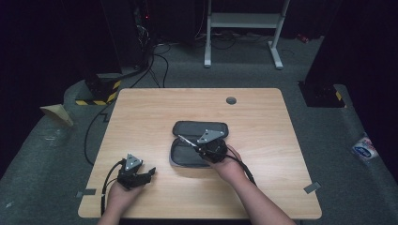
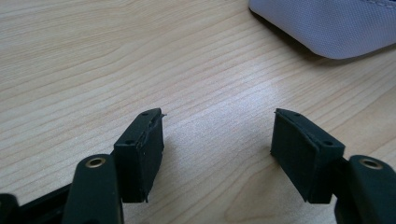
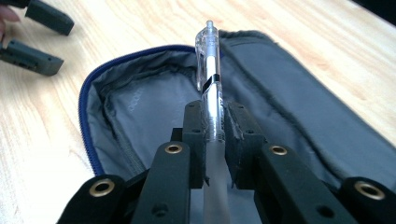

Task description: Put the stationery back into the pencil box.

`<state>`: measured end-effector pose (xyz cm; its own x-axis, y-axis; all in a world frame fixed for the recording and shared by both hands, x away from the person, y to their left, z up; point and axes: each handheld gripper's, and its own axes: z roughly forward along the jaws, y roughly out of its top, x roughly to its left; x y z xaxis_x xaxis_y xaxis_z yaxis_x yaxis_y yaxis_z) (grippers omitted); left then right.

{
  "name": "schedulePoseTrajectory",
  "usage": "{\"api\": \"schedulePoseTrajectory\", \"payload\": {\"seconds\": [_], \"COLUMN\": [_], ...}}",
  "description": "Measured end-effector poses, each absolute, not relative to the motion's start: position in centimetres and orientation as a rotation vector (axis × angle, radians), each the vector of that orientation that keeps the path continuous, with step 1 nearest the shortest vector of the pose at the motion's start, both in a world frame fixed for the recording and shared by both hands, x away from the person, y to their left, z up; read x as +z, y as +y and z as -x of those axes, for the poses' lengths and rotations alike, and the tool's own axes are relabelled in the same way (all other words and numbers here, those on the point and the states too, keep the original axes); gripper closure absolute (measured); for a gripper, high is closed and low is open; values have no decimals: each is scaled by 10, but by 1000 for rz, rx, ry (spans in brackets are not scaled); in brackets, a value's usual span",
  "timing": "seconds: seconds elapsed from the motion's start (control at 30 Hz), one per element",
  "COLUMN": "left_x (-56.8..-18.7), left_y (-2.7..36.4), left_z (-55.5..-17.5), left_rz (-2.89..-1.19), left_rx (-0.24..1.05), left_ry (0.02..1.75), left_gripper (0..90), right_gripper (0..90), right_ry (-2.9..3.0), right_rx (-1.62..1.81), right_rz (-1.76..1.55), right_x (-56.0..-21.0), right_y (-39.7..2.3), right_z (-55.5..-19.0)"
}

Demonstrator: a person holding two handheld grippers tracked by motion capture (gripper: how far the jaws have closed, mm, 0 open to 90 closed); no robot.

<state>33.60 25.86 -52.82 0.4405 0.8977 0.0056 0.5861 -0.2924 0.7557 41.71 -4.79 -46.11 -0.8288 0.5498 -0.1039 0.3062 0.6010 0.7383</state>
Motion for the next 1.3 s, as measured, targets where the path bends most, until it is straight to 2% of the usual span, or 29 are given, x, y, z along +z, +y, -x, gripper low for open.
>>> {"api": "schedulePoseTrajectory", "payload": {"seconds": [0.67,0.77,1.03,1.27,1.3], "left_x": [-528,-528,-528,-528,-528], "left_y": [259,259,259,259,259], "left_z": [-336,-336,-337,-337,-337], "left_rz": [-1999,-1999,-2002,-2007,-2007], "left_rx": [575,575,572,571,571], "left_ry": [1242,1241,1238,1236,1236], "left_gripper": [344,344,344,344,344], "right_gripper": [781,729,719,669,638], "right_ry": [2640,2632,2599,2552,2539], "right_rx": [974,991,1019,1054,1062], "right_rz": [-632,-652,-694,-726,-739], "right_x": [-479,-478,-474,-471,-470], "right_y": [-35,-36,-43,-52,-54], "right_z": [-418,-418,-417,-413,-412]}}
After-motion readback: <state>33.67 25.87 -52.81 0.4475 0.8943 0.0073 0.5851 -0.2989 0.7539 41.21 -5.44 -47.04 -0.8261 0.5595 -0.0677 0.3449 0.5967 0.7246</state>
